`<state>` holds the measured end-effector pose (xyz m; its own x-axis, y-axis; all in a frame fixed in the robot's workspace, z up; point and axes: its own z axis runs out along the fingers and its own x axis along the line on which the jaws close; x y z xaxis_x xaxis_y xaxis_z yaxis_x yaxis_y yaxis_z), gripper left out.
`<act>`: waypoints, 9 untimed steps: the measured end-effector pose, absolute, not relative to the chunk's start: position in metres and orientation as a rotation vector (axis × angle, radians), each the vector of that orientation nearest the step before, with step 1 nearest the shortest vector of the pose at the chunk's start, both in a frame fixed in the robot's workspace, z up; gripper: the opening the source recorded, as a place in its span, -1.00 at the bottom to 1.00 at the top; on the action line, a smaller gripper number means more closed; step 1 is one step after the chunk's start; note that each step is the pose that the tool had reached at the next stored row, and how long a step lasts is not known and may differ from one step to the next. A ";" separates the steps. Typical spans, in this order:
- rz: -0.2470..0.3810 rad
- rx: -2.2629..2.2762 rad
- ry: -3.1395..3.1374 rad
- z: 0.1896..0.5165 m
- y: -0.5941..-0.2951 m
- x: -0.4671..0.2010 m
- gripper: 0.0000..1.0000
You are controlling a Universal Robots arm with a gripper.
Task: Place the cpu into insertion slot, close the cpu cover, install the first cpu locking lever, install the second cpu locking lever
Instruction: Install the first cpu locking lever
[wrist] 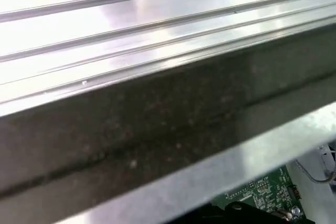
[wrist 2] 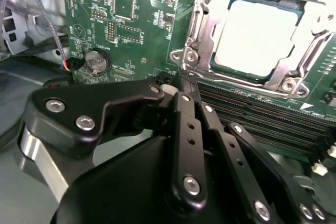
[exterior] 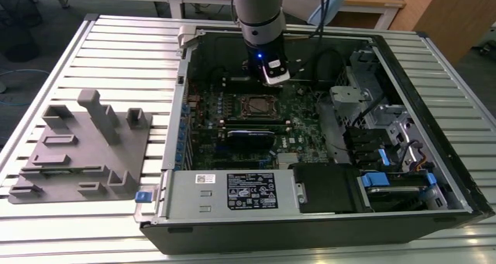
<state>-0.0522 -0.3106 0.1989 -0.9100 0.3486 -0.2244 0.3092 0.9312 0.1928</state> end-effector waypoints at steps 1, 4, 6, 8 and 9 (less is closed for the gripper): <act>0.223 0.491 2.833 0.199 -0.311 -0.054 -0.80; 0.224 0.491 2.832 0.197 -0.311 -0.057 -0.80; 0.224 0.490 2.831 0.195 -0.311 -0.058 -0.80; 0.224 0.490 2.830 0.194 -0.312 -0.060 -0.80; 0.224 0.490 2.829 0.193 -0.312 -0.061 -0.80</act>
<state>-0.0607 -0.3117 0.1933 -0.9091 0.3485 -0.2283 0.3083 0.9313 0.1942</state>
